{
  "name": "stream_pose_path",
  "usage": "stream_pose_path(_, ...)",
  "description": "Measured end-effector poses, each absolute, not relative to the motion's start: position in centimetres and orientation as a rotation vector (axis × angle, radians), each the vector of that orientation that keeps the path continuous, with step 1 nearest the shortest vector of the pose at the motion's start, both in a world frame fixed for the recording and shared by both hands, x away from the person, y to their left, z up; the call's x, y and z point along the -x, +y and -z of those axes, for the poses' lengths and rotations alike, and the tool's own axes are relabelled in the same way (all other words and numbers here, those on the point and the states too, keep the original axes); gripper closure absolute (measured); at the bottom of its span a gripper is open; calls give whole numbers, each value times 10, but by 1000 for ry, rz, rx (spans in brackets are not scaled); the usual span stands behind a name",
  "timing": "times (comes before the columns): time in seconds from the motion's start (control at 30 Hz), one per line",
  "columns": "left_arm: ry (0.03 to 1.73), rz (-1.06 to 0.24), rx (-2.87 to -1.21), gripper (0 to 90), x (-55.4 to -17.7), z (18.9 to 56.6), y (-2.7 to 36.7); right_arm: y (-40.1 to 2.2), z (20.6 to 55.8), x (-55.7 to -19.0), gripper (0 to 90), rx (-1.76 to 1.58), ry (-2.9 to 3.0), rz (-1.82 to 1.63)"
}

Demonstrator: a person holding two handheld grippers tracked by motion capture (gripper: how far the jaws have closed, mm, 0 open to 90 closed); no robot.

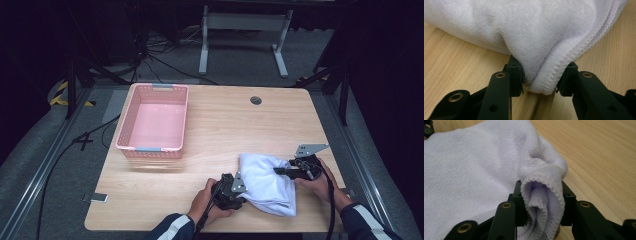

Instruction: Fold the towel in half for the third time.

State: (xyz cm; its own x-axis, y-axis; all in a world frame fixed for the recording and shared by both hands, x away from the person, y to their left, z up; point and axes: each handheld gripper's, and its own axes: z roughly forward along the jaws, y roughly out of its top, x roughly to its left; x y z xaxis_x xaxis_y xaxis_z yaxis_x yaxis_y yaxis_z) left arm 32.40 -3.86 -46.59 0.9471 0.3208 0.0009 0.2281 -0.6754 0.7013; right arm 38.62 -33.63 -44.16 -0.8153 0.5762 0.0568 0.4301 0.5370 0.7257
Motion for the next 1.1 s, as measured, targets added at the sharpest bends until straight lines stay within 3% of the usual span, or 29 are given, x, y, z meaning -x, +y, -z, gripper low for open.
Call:
stream_pose_path(0.4,398,-225,-2309,654,-334,457,-27,-334,429,-390,659,-852,2523,-1200)
stream_pose_path(1.1,535,-362,-2196,658,-349,426,25,-274,391,-426,658,-744,2459,-1276)
